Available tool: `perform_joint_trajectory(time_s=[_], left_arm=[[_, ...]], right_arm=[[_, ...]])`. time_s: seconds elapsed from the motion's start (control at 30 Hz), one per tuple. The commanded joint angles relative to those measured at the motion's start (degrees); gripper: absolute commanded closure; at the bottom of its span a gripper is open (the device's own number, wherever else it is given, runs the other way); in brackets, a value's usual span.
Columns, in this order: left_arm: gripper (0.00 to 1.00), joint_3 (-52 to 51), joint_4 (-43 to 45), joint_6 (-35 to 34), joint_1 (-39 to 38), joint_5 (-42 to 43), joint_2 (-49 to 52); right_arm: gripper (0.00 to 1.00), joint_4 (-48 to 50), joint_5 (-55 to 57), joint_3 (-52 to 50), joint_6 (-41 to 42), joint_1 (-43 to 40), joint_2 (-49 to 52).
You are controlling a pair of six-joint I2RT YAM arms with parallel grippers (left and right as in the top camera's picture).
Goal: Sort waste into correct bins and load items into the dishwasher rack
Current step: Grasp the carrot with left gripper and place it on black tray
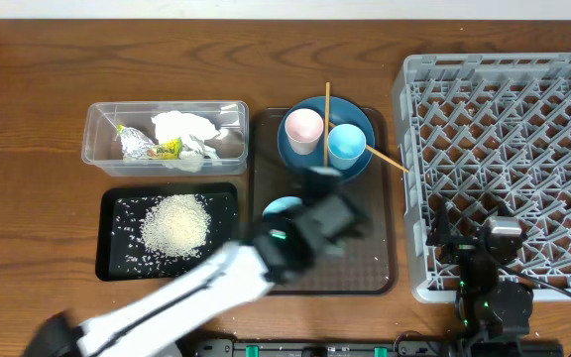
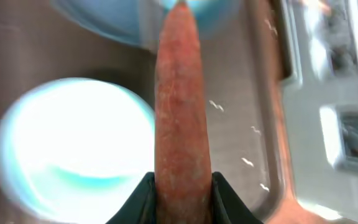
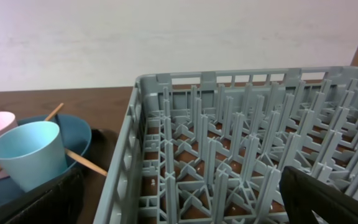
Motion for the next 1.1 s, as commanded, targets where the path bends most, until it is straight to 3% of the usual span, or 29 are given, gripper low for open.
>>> perform_joint_trajectory(time_s=[0.0,0.13,0.3,0.63,0.9,1.07], left_arm=[[0.92,0.1,-6.4,0.3,7.6,-3.3,-5.2],[0.92,-1.5,-16.0,0.3,19.4,-3.3,-7.4],[0.92,-7.8,-15.4,2.7,26.2,-3.3,-5.7],[0.89,-18.4,-5.2,8.0,30.1,-3.4,-3.2],[0.78,-20.7,-1.5,9.9,30.1,-4.3,-2.8],[0.64,-20.7,-1.4,10.9,30.1,-5.0,-2.8]], right_arm=[[0.01,-0.1,0.0,-0.2,-0.3,-0.3,-0.3],[0.01,-0.1,0.0,-0.2,-0.3,-0.3,-0.3],[0.01,-0.1,0.0,-0.2,-0.3,-0.3,-0.3],[0.01,-0.1,0.0,-0.2,-0.3,-0.3,-0.3],[0.01,-0.1,0.0,-0.2,-0.3,-0.3,-0.3],[0.01,-0.1,0.0,-0.2,-0.3,-0.3,-0.3]])
